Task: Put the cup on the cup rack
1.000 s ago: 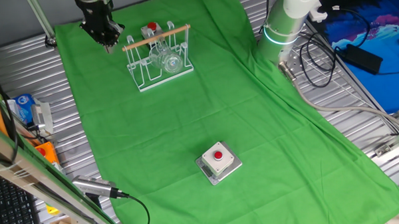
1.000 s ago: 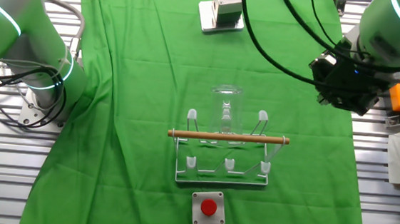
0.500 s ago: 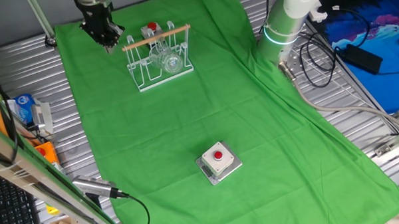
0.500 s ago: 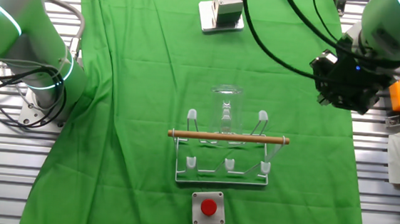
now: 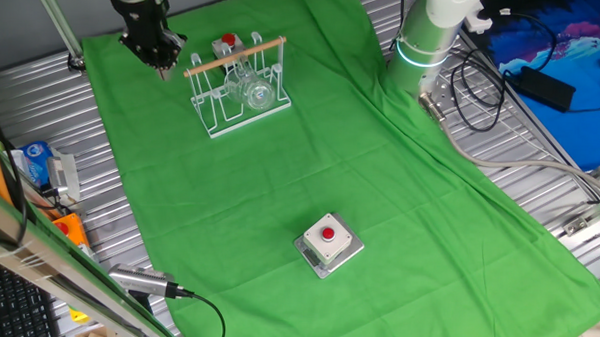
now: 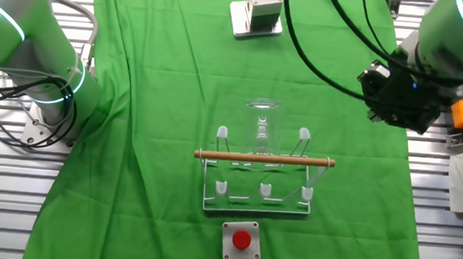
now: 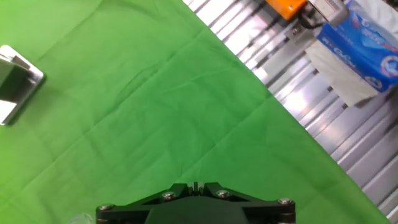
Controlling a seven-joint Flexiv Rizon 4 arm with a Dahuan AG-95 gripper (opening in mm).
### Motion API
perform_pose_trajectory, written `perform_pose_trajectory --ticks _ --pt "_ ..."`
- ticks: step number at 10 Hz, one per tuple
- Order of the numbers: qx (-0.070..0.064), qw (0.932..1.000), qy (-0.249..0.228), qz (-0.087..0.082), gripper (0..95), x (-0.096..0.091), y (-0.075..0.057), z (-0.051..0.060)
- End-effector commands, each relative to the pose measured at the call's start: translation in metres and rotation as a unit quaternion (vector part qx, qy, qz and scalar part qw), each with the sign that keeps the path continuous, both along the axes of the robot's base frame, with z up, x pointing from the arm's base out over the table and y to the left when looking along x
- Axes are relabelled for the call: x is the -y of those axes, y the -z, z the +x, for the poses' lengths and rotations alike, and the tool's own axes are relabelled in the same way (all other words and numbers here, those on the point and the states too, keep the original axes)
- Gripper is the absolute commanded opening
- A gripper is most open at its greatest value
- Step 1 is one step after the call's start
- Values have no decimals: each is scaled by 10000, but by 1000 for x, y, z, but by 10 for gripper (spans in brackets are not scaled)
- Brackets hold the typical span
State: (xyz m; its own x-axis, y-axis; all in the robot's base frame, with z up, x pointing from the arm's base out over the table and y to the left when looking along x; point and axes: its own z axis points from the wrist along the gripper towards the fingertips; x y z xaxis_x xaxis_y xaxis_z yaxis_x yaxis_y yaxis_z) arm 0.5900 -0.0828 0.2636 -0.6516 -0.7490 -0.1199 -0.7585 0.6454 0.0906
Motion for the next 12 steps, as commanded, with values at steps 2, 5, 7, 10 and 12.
perform_pose_trajectory --ticks 2,5,7,10,12 --pt "-56 9999 48 -84 0 0 0 0" --pt "42 9999 121 -25 0 -43 14 11" --pt "122 9996 256 -39 0 -77 35 21" --pt "110 9988 423 -239 0 -119 61 27" --pt "109 9986 428 -288 0 -133 69 23"
